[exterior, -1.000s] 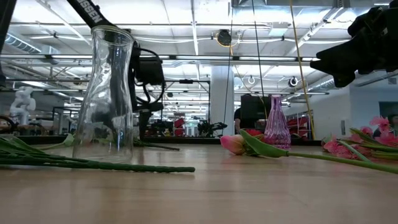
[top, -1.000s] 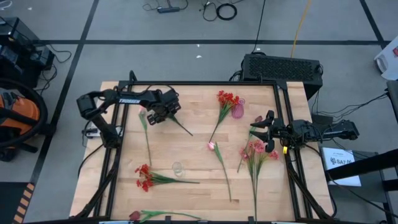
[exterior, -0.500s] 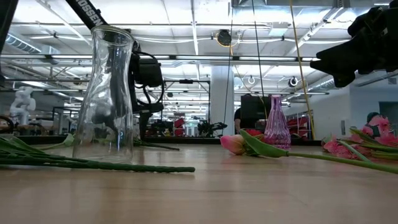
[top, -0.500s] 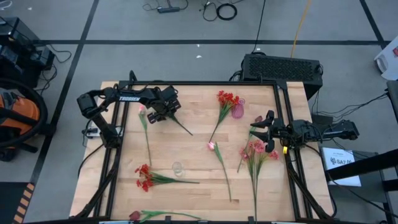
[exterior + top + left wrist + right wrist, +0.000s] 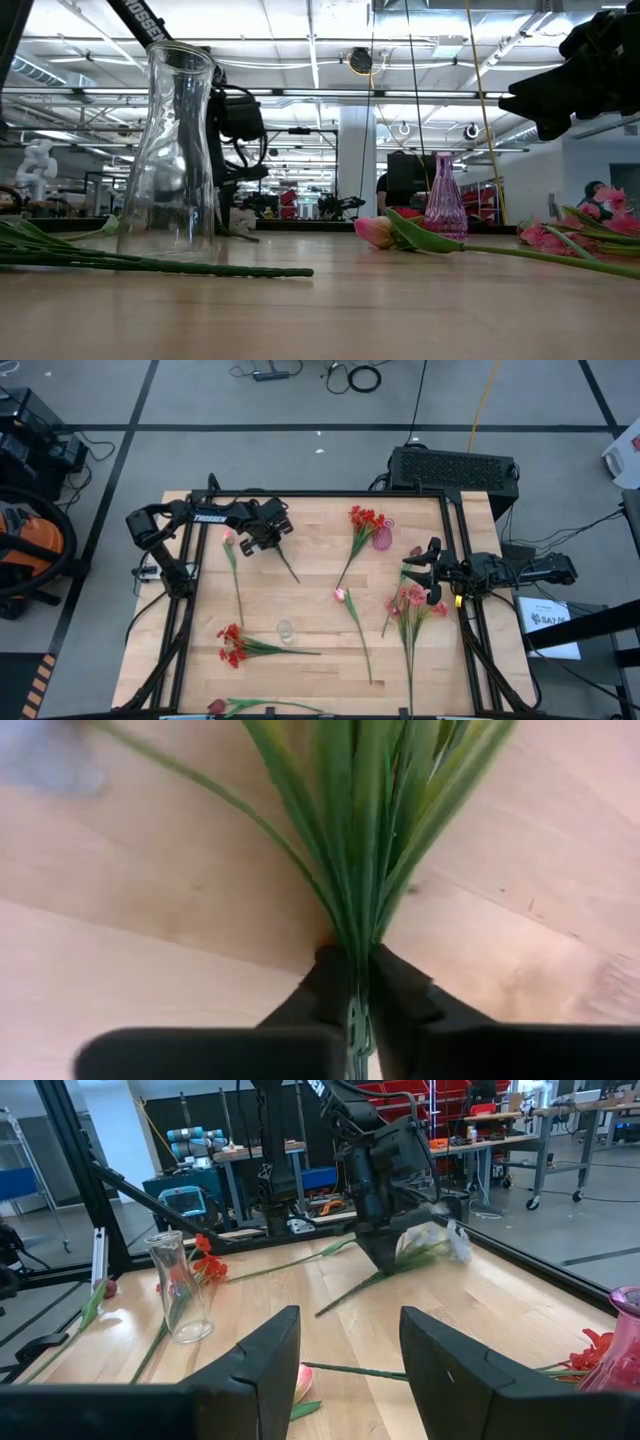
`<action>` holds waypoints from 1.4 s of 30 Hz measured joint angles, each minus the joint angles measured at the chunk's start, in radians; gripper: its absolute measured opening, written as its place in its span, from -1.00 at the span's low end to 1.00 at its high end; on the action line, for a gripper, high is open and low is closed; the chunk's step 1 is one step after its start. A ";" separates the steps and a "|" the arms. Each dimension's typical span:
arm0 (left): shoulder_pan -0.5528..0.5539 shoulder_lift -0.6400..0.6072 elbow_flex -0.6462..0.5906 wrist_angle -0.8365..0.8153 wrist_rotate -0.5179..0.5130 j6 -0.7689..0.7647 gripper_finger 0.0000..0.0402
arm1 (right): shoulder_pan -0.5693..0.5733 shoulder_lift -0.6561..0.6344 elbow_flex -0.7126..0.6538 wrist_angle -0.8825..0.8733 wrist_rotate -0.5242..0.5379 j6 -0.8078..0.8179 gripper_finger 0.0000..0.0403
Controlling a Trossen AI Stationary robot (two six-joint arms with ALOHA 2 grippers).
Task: Sort flowers into vase by color
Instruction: Put the white flowers into the transparent vase
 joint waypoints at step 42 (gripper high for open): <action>-0.395 -0.415 0.186 0.549 -0.156 1.302 -0.94 | 0.000 0.000 0.000 0.000 0.000 0.000 -0.18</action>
